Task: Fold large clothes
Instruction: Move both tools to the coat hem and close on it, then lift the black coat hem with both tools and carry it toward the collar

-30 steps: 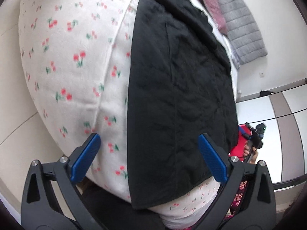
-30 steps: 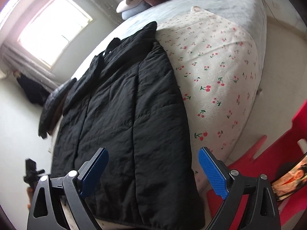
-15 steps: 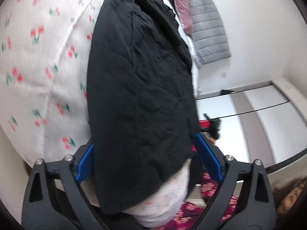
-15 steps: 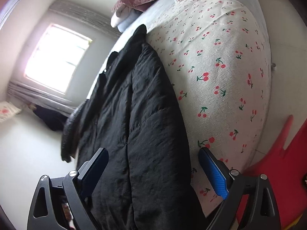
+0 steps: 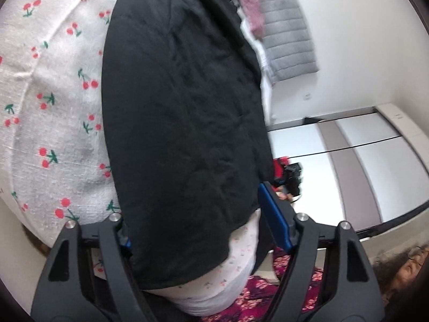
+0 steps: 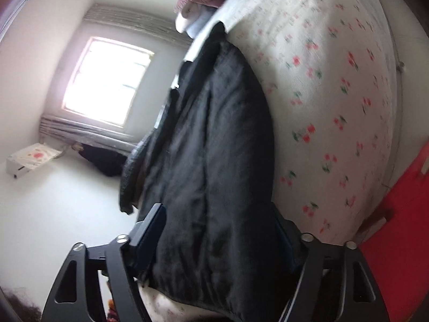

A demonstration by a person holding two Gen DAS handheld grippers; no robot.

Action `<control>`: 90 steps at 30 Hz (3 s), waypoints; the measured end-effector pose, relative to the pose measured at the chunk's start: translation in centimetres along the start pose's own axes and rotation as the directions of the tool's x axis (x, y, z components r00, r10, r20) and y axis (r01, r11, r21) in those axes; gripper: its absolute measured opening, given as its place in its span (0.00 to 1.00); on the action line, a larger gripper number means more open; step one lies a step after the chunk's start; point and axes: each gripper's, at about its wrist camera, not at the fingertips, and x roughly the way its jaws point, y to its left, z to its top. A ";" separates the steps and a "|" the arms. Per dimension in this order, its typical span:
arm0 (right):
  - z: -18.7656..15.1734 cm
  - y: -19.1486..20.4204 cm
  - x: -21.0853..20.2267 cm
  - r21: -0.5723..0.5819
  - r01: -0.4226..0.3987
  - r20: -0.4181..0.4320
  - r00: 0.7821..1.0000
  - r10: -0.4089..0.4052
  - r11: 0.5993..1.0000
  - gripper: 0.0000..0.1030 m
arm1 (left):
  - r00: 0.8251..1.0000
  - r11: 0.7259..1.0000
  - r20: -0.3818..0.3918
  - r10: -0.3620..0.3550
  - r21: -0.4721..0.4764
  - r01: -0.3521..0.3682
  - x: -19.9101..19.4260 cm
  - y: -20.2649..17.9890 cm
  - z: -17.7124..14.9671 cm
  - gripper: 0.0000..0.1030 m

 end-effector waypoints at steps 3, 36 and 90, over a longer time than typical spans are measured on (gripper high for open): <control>-0.2 -0.9 -0.1 0.063 -0.070 0.002 0.998 0.070 0.996 0.43 | 0.999 0.999 -0.014 0.051 0.009 -0.051 0.5 -0.5 0.0 0.33; -0.4 20.4 -14.3 -0.352 -0.349 0.306 0.834 0.460 0.868 0.10 | 0.787 0.890 0.531 -0.315 0.452 0.051 -17.0 -16.3 -2.9 0.14; 26.5 14.3 19.3 -0.364 0.618 0.233 0.784 -0.575 0.696 0.06 | 0.651 0.723 0.505 0.566 0.075 -0.687 0.9 -7.3 30.2 0.06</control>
